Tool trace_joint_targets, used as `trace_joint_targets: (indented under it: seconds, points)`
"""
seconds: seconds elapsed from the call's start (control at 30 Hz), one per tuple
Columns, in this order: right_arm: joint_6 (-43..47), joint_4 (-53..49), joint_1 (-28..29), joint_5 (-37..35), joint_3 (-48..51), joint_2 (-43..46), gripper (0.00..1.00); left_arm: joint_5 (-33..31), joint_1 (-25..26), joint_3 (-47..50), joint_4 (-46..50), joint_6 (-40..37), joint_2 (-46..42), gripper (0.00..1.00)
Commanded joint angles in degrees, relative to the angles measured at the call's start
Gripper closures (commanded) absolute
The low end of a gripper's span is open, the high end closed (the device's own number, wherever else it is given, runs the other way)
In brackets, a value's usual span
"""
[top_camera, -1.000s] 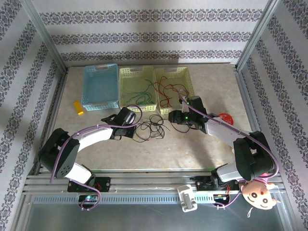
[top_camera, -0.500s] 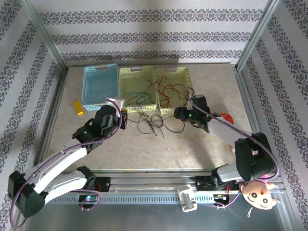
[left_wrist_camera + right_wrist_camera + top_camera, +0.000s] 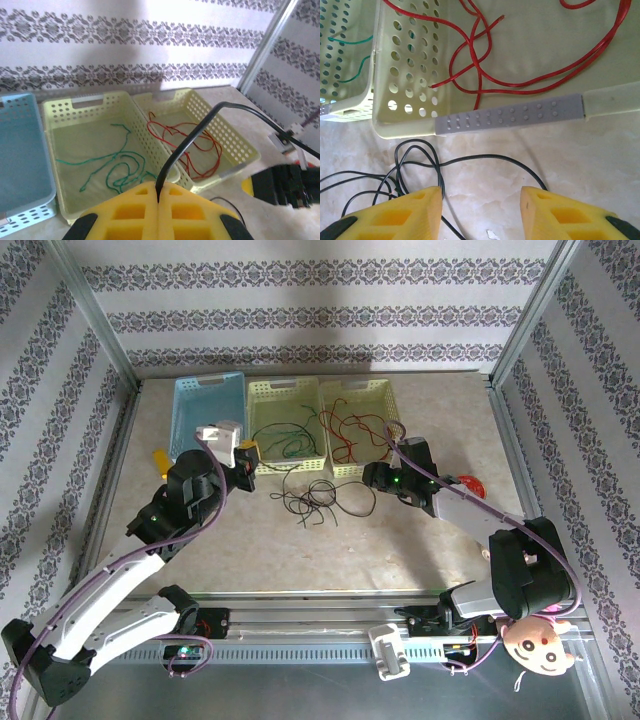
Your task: Untangle the cables
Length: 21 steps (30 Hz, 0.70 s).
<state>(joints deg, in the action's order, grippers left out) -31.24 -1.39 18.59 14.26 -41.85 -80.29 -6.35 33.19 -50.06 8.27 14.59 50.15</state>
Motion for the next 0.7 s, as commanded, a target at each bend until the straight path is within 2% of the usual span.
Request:
trace_joint_targets:
  seconds: [0.0, 0.13, 0.3, 0.67]
  points:
    - [-0.2, 1.1, -0.2, 0.4, 0.4, 1.5, 0.55, -3.1, -3.2, -2.1, -5.4, 3.5, -0.3, 1.0]
    - [0.1, 1.0, -0.2, 0.5, 0.7, 2.0, 0.55, 1.6, -5.7, -4.5, -10.8, 3.7, 0.0, 1.0]
    - [0.6, 1.5, -0.2, 0.4, 1.4, 3.2, 0.55, 9.1, -5.7, -11.9, -9.7, -1.9, 1.6, 1.0]
    - [-0.3, 3.7, -0.3, -0.1, 2.4, 3.6, 0.55, 11.6, -5.8, -18.5, -12.7, -7.2, 0.5, 1.0]
